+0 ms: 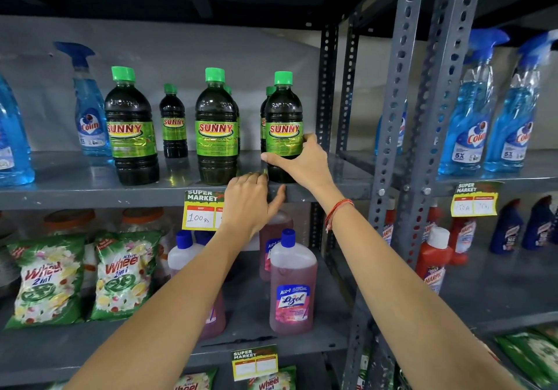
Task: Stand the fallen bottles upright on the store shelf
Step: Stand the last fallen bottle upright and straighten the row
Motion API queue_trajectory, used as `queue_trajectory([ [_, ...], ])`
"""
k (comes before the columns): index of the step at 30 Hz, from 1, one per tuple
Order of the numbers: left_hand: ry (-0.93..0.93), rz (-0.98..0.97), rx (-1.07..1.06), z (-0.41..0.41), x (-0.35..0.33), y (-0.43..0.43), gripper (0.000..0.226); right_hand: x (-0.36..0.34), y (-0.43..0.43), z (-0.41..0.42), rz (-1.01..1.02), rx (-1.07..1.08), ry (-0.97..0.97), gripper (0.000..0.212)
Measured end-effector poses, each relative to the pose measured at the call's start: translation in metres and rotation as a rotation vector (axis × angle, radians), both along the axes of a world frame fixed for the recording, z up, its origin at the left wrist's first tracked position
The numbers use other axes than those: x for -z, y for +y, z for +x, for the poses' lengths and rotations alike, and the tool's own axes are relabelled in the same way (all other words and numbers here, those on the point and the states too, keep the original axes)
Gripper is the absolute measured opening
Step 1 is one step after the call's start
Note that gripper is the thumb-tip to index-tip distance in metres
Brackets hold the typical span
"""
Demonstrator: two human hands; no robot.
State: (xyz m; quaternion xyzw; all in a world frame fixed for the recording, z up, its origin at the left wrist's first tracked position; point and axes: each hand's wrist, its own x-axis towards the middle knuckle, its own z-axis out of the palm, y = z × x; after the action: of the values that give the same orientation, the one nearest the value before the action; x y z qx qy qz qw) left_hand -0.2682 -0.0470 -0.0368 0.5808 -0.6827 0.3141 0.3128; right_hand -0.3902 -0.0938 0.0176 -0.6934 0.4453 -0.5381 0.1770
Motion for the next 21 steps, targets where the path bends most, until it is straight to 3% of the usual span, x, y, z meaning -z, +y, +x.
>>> queue_trajectory([
  [5, 0.149, -0.017, 0.126, 0.002, -0.009, 0.003, 0.051, 0.002, -0.001, -0.034, 0.124, -0.187, -0.019, 0.077],
  [9, 0.365, 0.214, 0.147, 0.001, -0.028, -0.001, 0.069, 0.004, -0.008, -0.042, 0.143, -0.290, 0.047, 0.067],
  [13, 0.423, 0.375, 0.198, 0.004, -0.043, -0.002, 0.058, 0.005, -0.003, -0.037, 0.104, -0.287, 0.052, 0.065],
  [21, 0.489, 0.408, 0.231, 0.004, -0.045, 0.001, 0.052, 0.007, 0.003, -0.032, 0.015, -0.229, 0.087, 0.064],
])
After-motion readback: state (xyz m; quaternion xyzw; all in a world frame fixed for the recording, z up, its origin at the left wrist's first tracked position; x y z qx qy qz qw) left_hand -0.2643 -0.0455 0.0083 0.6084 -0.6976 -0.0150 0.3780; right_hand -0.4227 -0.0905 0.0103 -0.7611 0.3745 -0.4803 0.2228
